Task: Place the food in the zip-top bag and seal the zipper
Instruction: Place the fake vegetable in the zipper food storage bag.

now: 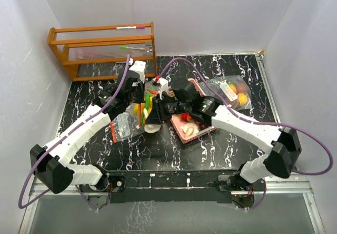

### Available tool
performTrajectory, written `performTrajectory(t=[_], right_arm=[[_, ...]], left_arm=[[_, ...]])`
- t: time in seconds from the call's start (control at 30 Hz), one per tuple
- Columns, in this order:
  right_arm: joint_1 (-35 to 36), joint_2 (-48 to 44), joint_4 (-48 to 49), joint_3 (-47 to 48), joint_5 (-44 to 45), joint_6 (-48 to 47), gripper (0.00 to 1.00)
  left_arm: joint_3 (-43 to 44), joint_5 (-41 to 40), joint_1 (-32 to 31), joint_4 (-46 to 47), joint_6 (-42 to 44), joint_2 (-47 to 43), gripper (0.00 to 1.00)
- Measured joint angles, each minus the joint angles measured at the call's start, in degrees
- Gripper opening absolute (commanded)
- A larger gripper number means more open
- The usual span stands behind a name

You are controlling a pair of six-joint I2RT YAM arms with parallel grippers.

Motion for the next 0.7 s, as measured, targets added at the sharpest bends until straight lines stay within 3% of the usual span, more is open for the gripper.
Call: performTrajectory(t=[0.23,0.7], right_arm=[[-0.1,5.7,1.0,0.0,6.1,3.2,0.13],[-0.1,6.8,9.7,0.3,25.5,6.6,0.15]], left_arm=[[-0.2,1.0,0.0,0.1,0.0,-0.8,0.0],[-2.1,2.8,0.1,0.4,-1.4,-4.3,0.0]])
